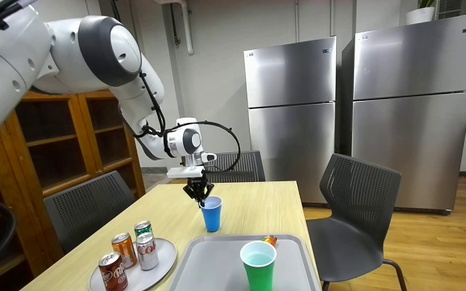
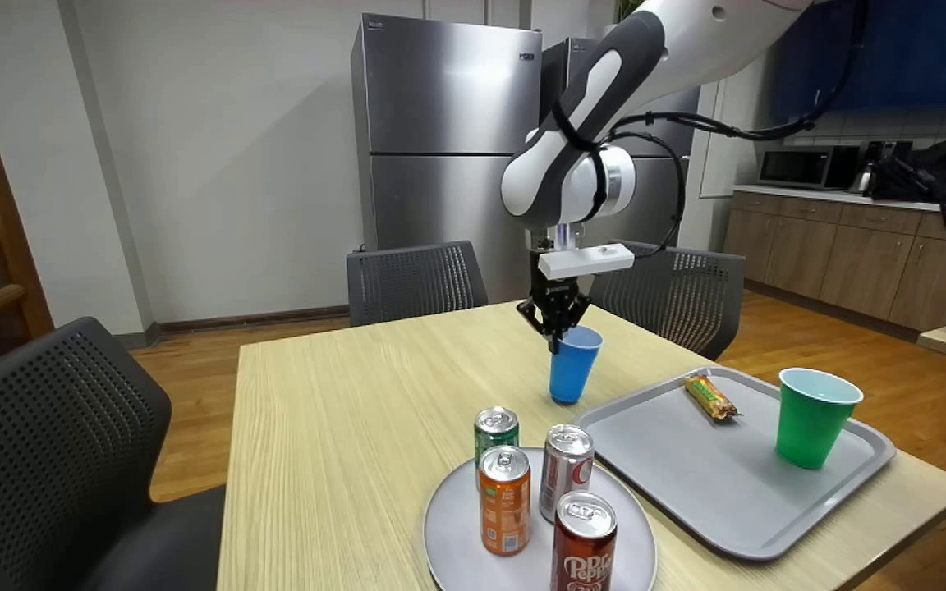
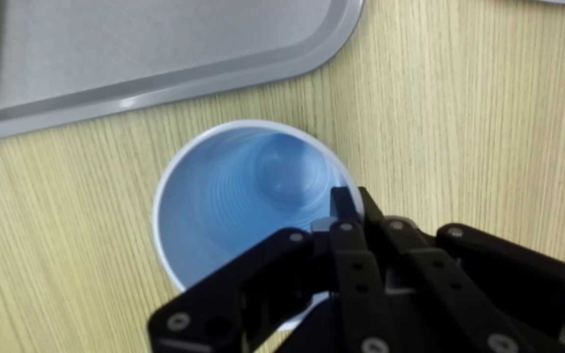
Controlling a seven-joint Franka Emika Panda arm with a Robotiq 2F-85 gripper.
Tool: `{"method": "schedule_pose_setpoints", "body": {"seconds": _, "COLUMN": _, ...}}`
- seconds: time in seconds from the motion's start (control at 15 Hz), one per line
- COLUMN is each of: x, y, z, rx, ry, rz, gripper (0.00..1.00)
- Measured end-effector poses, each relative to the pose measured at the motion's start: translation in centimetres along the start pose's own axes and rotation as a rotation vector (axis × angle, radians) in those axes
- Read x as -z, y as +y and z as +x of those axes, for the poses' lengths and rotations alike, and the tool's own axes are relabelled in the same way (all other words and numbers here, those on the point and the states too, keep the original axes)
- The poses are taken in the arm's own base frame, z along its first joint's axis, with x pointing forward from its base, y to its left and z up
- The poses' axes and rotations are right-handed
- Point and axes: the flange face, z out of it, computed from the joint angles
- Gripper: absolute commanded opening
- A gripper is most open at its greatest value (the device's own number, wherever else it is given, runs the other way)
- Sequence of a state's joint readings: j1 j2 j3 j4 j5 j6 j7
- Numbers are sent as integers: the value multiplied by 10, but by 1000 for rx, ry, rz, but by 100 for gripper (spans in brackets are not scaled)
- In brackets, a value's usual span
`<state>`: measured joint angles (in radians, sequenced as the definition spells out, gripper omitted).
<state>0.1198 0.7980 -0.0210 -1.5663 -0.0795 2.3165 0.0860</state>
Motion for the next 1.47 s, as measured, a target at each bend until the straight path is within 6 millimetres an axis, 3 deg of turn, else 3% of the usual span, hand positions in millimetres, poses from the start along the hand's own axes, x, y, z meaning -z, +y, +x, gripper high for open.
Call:
{"method": "schedule_pose_setpoints", "body": {"seconds": 0.13, "x": -1, "y": 0, "z": 0, "rx": 0, "ry": -2, "rz": 0, "gripper": 37}}
{"method": "schedule_pose_setpoints", "body": {"seconds": 0.67, "x": 12, "y": 1, "z": 2, "rx": 49, "ry": 0, "rz": -1, "gripper": 97}}
{"method": "schedule_pose_setpoints", "body": {"seconds": 1.13, "x": 59, "y": 12, "z": -6, "rx": 98, "ry": -45, "rz": 10, "gripper": 100}}
{"method": "schedule_pose_setpoints", "body": {"seconds": 1.47, "x": 94, "y": 39, "z": -22, "rx": 94, "ry": -50, "rz": 56, "gripper": 100}}
